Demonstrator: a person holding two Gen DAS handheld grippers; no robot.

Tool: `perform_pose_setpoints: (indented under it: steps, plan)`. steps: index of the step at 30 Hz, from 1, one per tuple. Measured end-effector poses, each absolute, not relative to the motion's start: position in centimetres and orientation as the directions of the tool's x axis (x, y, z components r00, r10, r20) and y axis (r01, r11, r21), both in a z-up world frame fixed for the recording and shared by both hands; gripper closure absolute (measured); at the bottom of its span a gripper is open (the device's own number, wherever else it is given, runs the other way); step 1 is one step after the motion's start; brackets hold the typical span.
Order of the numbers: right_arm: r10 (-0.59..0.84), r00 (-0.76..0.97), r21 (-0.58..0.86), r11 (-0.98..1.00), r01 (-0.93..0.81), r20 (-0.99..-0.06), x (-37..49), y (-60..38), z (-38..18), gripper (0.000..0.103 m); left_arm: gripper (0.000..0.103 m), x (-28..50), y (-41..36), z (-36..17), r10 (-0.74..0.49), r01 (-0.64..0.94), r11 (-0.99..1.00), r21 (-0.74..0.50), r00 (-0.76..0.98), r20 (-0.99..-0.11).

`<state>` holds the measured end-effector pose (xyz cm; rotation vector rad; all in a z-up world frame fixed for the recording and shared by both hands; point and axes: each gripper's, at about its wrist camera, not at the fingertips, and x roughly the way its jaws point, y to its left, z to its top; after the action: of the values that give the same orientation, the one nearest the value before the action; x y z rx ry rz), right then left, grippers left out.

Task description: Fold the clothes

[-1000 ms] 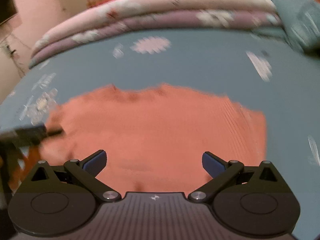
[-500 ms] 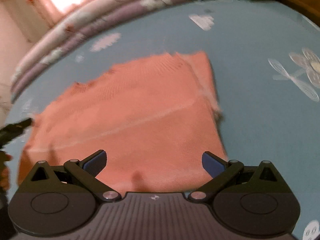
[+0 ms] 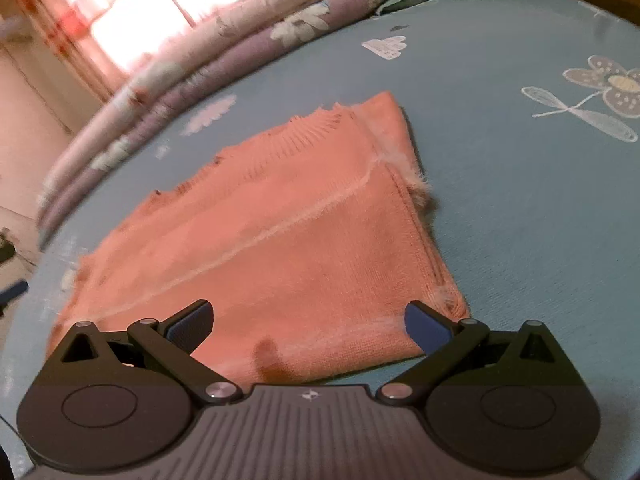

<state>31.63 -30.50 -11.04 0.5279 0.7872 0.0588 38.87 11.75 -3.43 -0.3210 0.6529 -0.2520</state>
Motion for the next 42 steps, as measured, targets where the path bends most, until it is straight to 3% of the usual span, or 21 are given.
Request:
perform_pose_setpoints:
  steps: [7, 14, 17, 22, 27, 29, 31, 33, 35, 38, 42]
  plan:
    - [0.299, 0.751, 0.493, 0.869, 0.041, -0.589, 30.5, -30.9, -11.6, 0.0, 0.001, 36.1, 9.8, -4.8, -0.417, 0.189, 0.895, -0.404, 0.674, -0.609]
    - [0.302, 0.804, 0.291, 0.942, -0.168, -0.512, 27.9, -29.4, -13.0, 0.0, 0.001, 33.7, 10.2, -11.0, -0.299, 0.016, 0.933, -0.359, 0.588, -0.751]
    - [0.311, 0.808, 0.296, 0.938, -0.178, -0.501, 27.9, -29.6, -13.1, 0.0, 0.001, 31.5, 10.5, -10.7, -0.307, 0.07, 0.939, -0.337, 0.615, -0.726]
    - [0.389, 0.819, 0.457, 0.871, -0.179, -0.422, 28.0, -31.9, -13.5, 0.0, 0.001, 31.5, 10.1, -7.4, -0.25, 0.103, 0.963, -0.249, 0.692, -0.678]
    - [0.404, 0.824, 0.492, 0.852, -0.18, -0.397, 27.9, -32.3, -13.7, 0.0, 0.003, 33.6, 12.0, -7.1, -0.206, 0.017, 0.962, -0.274, 0.703, -0.68]
    - [0.407, 0.824, 0.497, 0.849, -0.182, -0.393, 27.9, -32.4, -13.7, 0.0, 0.008, 33.4, 12.9, -7.6, -0.189, -0.012, 0.96, -0.279, 0.708, -0.681]
    - [0.412, 0.825, 0.507, 0.842, -0.182, -0.388, 28.0, -32.5, -13.8, 0.0, 0.028, 32.5, 13.8, -8.2, -0.198, -0.015, 0.955, -0.297, 0.711, -0.674]
    - [0.418, 0.826, 0.521, 0.834, -0.183, -0.379, 28.2, -32.7, -13.9, 0.0, 0.035, 31.5, 14.6, -8.8, -0.21, -0.016, 0.949, -0.316, 0.715, -0.667]
    - [0.423, 0.827, 0.535, 0.825, -0.183, -0.37, 28.2, -33.0, -14.0, 0.0, 0.037, 30.4, 15.3, -9.5, -0.227, -0.001, 0.945, -0.328, 0.721, -0.655]
    - [0.436, 0.829, 0.562, 0.806, -0.186, -0.351, 28.2, -33.4, -14.2, 0.0, 0.046, 29.1, 15.5, -10.3, -0.222, 0.068, 0.965, -0.252, 0.723, -0.654]
    - [0.453, 0.83, 0.601, 0.777, -0.189, -0.325, 28.3, -34.0, -14.5, 0.0, 0.046, 27.8, 14.6, -11.0, -0.218, 0.232, 0.97, -0.066, 0.727, -0.651]
